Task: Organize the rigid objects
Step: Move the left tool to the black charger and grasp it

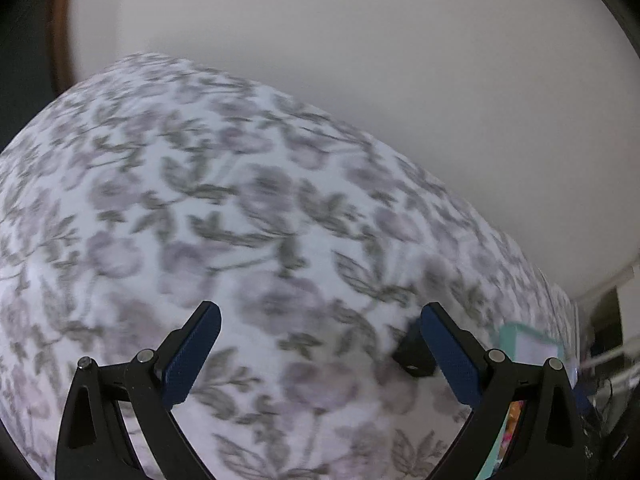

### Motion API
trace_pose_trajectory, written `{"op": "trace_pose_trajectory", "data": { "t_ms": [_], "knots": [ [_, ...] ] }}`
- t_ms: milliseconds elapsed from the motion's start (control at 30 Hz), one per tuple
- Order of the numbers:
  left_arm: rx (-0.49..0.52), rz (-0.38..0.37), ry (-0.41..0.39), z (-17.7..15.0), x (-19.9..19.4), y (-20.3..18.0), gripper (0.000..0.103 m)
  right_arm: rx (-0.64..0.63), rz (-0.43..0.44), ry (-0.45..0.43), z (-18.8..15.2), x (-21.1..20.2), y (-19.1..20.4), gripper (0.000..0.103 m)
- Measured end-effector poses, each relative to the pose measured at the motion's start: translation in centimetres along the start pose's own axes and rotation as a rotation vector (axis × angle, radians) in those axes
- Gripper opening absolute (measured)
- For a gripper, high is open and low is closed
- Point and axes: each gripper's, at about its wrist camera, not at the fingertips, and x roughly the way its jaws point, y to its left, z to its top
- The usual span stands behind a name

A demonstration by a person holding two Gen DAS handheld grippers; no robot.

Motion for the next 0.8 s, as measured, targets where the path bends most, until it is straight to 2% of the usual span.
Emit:
{"op": "trace_pose_trajectory", "data": {
  "t_ms": [67,400,533,600,767,800],
  "knots": [
    [0.027,-0.018,0.017,-0.3,0.6,-1.2,0.100,-0.001,0.001,0.016,-0.1,0.4,0.1,0.102],
    [0.189,-0.004,0.060,-2.4,3.2,-6.6,0.098,0.005,-0.006,0.055,-0.4,1.1,-0.1,0.101],
    [0.246,-0.006,0.051,-3.2,4.0,-8.3,0.090,0.010,-0.004,0.070,-0.5,1.3,-0.1,0.100],
    [0.275,-0.006,0.050,-3.6,4.5,-9.0,0.088,0.013,0.009,0.066,-0.6,1.3,0.1,0.094],
    [0.340,0.018,0.026,-4.5,5.3,-10.2,0.084,-0.030,0.045,0.061,-0.8,1.7,1.8,0.089],
    [0.351,0.019,0.022,-4.7,5.4,-10.3,0.080,-0.041,0.044,0.063,-0.9,1.8,2.2,0.086]
  ]
}}
